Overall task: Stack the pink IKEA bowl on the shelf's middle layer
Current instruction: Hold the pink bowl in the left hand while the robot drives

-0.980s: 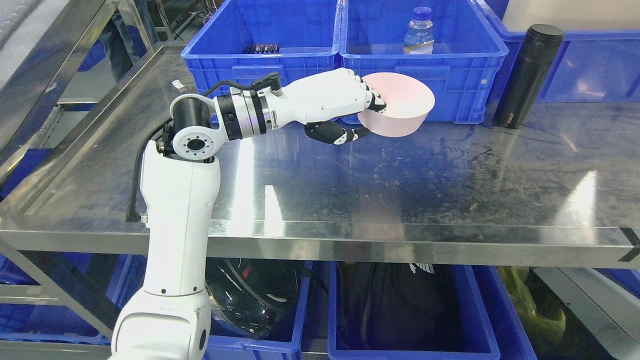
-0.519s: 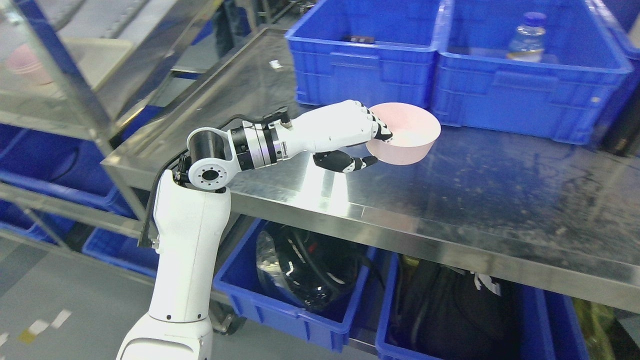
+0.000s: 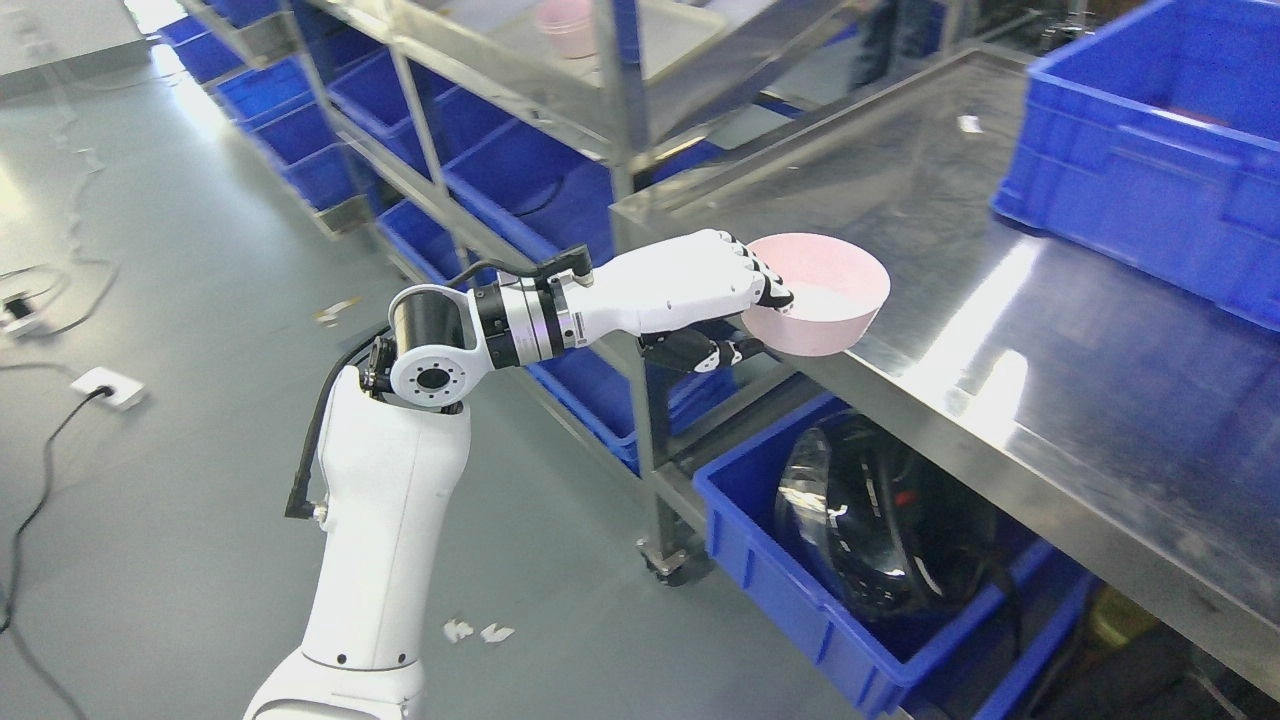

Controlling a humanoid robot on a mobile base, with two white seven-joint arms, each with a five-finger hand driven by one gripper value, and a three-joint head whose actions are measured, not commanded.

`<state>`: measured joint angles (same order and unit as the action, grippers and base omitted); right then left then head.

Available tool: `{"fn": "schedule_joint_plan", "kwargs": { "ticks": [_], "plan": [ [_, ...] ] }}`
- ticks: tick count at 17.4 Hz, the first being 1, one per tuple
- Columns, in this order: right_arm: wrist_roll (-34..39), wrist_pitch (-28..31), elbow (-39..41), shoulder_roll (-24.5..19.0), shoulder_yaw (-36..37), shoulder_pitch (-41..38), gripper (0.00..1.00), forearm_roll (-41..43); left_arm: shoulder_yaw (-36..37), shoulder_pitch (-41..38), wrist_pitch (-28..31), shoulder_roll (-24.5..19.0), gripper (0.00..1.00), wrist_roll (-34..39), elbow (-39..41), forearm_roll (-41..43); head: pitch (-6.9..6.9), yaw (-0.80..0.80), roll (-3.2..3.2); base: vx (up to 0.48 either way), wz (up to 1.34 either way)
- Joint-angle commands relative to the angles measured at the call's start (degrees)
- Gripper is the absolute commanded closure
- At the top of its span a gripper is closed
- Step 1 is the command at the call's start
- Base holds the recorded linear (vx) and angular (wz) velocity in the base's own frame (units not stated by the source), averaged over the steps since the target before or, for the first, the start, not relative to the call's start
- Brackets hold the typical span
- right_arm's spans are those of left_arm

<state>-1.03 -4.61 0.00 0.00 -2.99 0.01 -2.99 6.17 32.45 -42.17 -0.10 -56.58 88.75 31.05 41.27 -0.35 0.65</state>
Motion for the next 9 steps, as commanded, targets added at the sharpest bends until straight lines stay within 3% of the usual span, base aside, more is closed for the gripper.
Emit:
{"fn": "schedule_joint_plan", "kwargs": {
  "ticks": [1, 9],
  "plan": [
    [0.0, 0.0, 1.0, 1.0, 0.0, -0.3, 0.00, 0.0, 0.2, -0.7, 0.0, -0.9, 0.99, 0.2, 1.2, 0.1, 0.00, 0.00, 0.00, -0.092, 1.10],
    [0.0, 0.0, 1.0, 1.0, 0.0, -0.3, 0.00, 0.0, 0.9, -0.8, 0.0, -0.9, 0.99, 0.2, 1.2, 0.0, 0.01, 0.00, 0.00, -0.065, 0.73]
  ]
}}
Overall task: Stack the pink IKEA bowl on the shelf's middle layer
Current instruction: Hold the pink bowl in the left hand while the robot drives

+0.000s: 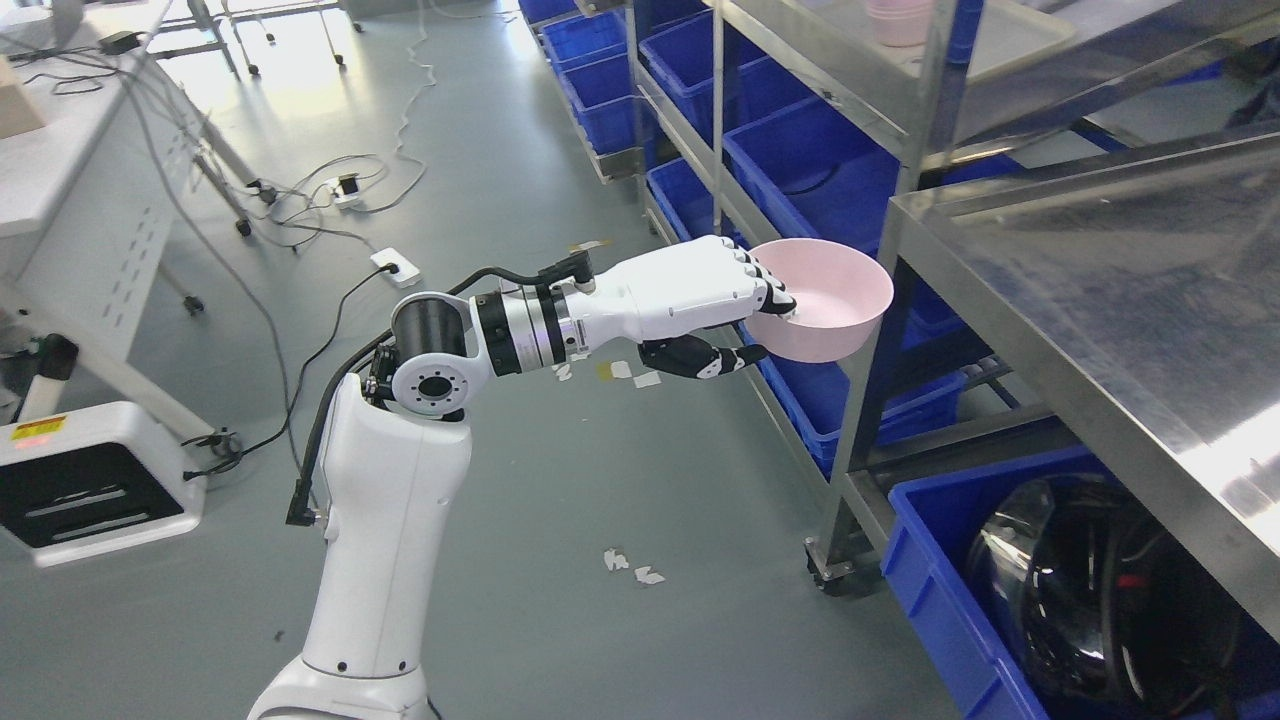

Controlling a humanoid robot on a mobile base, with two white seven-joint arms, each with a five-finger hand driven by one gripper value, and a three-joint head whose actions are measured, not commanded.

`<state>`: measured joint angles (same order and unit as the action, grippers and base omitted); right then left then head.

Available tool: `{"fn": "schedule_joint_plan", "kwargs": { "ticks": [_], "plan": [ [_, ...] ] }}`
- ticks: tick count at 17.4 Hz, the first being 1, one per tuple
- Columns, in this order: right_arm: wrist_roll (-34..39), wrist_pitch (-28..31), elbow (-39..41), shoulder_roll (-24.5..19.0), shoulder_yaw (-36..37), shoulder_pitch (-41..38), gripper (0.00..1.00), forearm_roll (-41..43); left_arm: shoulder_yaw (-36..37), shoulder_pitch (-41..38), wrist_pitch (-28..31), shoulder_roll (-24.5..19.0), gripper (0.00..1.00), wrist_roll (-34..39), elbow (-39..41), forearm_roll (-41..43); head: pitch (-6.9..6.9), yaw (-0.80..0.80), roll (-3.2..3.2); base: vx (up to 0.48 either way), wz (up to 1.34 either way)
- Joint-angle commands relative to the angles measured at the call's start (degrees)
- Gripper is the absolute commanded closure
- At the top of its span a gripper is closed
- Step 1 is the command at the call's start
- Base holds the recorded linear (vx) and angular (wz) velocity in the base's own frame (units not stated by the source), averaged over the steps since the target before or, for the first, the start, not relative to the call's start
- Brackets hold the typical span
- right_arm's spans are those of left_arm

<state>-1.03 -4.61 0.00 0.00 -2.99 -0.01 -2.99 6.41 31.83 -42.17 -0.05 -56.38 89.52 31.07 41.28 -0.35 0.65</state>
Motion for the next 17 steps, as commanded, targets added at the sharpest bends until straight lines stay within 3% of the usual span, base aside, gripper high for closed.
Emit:
{"fn": "schedule_joint_plan", "kwargs": {
  "ticks": [1, 17],
  "plan": [
    [0.0, 0.0, 1.0, 1.0, 0.0, -0.3, 0.00, 0.0, 0.7, -0.2, 0.0, -1.0, 0.99, 0.0, 0.5, 0.0, 0.00, 0.00, 0.00, -0.044, 0.61],
    [0.0, 0.0, 1.0, 1.0, 0.0, -0.3, 0.00, 0.0, 2.3, -0.3, 0.0, -1.0, 0.99, 0.6, 0.5, 0.0, 0.01, 0.00, 0.00, -0.011, 0.16]
  ]
}}
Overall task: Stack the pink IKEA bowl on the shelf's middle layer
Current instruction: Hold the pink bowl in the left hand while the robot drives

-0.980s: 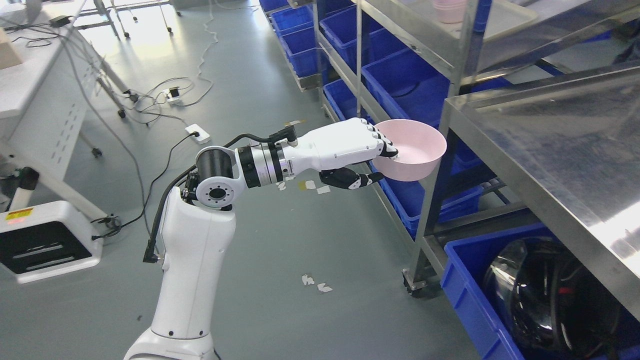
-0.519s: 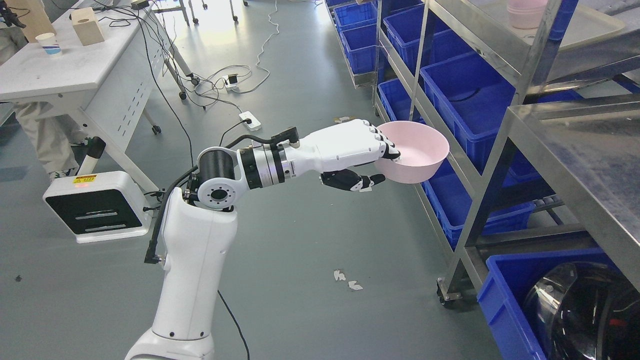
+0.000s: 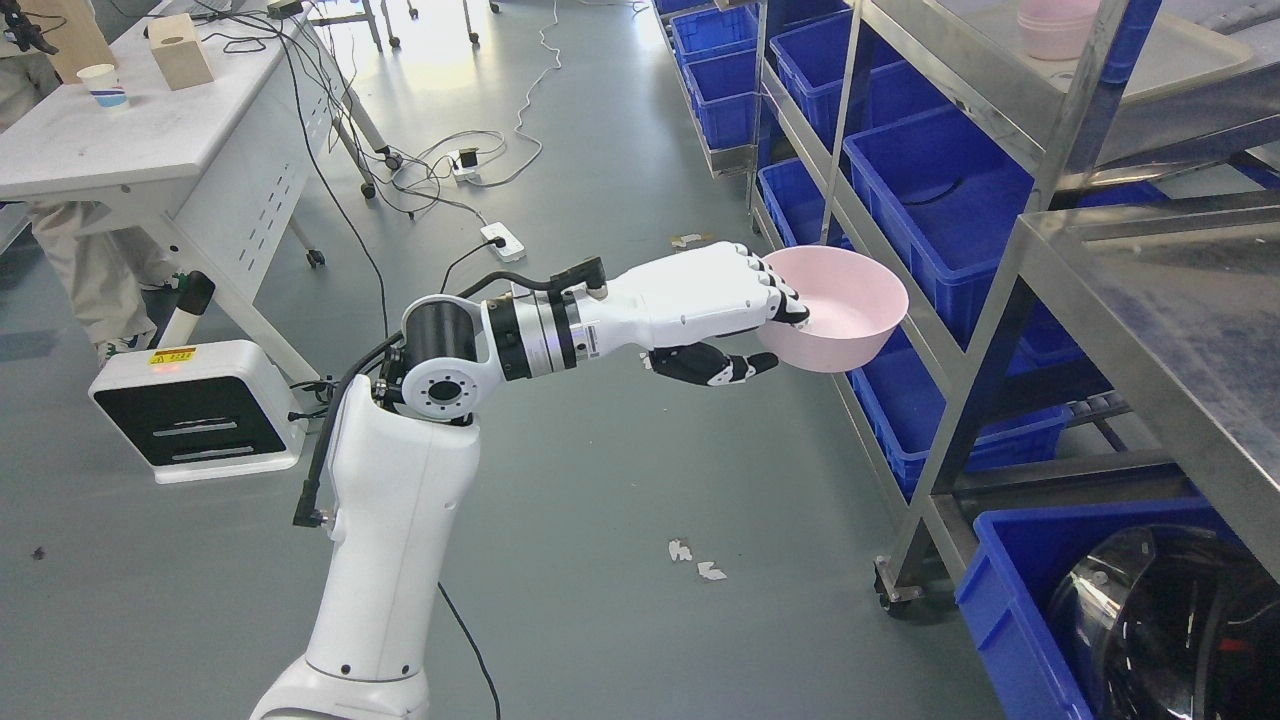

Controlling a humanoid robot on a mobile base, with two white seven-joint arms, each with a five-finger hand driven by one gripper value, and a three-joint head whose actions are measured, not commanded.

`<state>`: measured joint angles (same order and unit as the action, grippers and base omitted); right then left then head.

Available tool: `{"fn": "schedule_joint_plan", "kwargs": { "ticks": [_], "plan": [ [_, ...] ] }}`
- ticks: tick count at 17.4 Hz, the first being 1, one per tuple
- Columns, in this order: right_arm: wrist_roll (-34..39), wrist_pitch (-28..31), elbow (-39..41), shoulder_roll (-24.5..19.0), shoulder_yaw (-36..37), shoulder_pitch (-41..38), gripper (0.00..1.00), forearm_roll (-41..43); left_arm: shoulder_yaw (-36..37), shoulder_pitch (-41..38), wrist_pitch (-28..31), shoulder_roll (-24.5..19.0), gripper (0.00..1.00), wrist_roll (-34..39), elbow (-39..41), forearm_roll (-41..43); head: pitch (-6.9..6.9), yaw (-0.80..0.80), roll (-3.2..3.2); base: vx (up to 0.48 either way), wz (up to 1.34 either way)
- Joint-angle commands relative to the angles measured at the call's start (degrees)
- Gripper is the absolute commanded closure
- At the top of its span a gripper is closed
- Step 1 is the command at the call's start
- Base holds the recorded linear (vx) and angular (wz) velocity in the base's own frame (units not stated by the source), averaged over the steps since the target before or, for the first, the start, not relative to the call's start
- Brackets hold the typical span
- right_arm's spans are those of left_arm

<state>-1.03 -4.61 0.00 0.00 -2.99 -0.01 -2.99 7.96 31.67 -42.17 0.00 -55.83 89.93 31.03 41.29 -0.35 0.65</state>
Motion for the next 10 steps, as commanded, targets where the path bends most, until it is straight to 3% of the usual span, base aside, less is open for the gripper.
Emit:
{"fn": "schedule_joint_plan", "kwargs": {
  "ticks": [1, 10],
  "plan": [
    [0.0, 0.0, 1.0, 1.0, 0.0, -0.3, 0.00, 0.0, 0.8, -0.1, 0.0, -1.0, 0.99, 0.0, 0.1, 0.0, 0.00, 0.00, 0.00, 0.000, 0.00],
    [0.0, 0.0, 1.0, 1.0, 0.0, -0.3, 0.00, 0.0, 0.9, -0.3, 0.0, -1.0, 0.99, 0.0, 0.1, 0.0, 0.00, 0.00, 0.00, 0.055, 0.12]
  ]
}}
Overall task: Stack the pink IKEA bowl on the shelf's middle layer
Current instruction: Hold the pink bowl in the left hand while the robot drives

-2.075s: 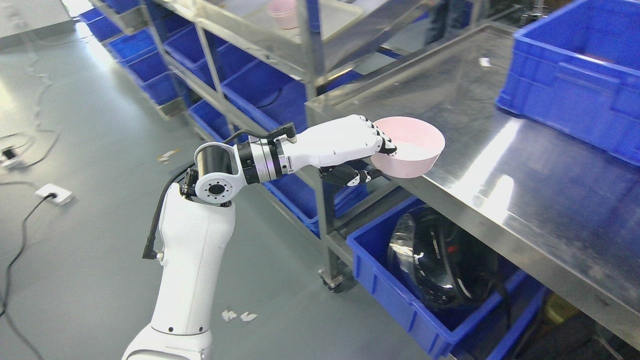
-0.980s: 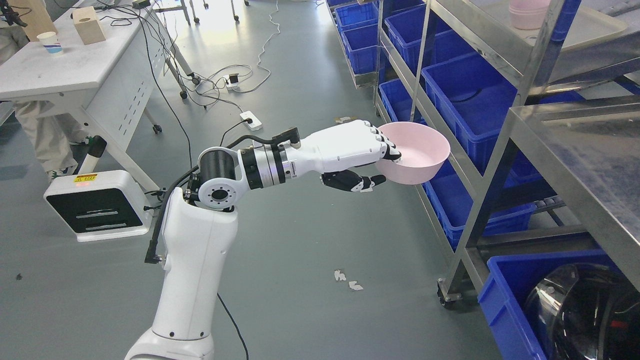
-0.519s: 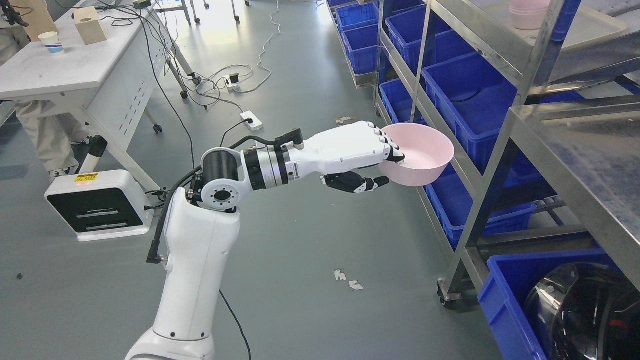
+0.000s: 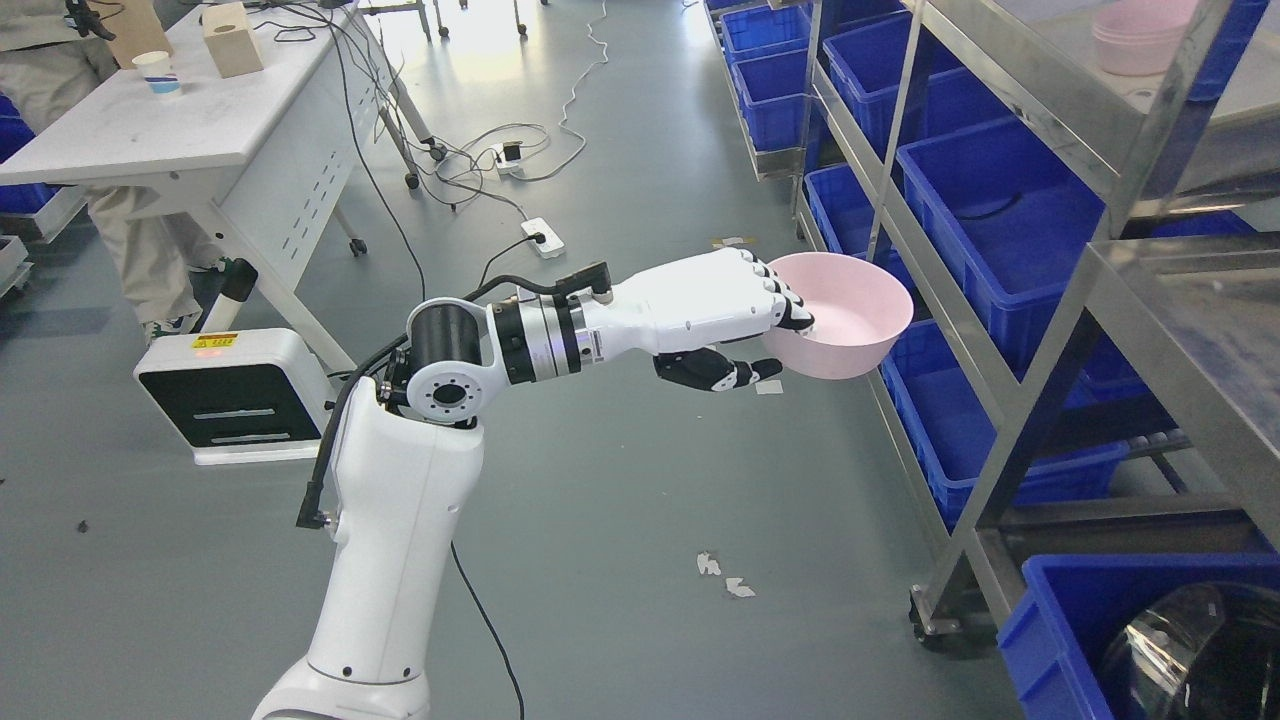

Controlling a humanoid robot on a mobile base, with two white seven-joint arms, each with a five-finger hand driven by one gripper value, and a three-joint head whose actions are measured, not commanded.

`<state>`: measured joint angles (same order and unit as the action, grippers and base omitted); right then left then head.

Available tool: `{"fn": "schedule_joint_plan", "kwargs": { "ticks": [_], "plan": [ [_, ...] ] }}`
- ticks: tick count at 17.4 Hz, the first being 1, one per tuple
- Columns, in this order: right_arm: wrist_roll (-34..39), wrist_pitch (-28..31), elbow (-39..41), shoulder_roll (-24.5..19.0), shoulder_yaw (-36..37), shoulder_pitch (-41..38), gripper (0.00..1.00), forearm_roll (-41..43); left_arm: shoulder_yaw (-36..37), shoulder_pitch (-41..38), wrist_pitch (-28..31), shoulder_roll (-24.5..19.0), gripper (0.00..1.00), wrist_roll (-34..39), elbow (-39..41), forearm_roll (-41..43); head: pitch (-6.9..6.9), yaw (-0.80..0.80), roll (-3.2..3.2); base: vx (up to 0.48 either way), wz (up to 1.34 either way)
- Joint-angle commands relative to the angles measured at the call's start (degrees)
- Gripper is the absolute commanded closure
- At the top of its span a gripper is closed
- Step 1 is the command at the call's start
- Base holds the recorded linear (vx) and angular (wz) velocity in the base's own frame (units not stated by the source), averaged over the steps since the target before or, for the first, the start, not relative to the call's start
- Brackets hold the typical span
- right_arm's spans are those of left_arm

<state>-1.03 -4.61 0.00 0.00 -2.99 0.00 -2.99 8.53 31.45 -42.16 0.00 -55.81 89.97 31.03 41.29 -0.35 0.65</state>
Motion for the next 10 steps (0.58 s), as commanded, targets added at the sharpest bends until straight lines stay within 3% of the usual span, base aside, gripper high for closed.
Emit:
{"fn": "schedule_joint_plan", "kwargs": {
  "ticks": [1, 10],
  "plan": [
    [0.0, 0.0, 1.0, 1.0, 0.0, -0.3, 0.00, 0.0, 0.3, -0.1, 0.0, -1.0, 0.99, 0.0, 0.0, 0.0, 0.00, 0.00, 0.00, 0.113, 0.20],
    [0.0, 0.0, 1.0, 1.0, 0.0, -0.2, 0.00, 0.0, 0.5, -0.1, 0.0, -1.0, 0.99, 0.6, 0.1, 0.0, 0.00, 0.00, 0.00, 0.156, 0.15]
  ]
}}
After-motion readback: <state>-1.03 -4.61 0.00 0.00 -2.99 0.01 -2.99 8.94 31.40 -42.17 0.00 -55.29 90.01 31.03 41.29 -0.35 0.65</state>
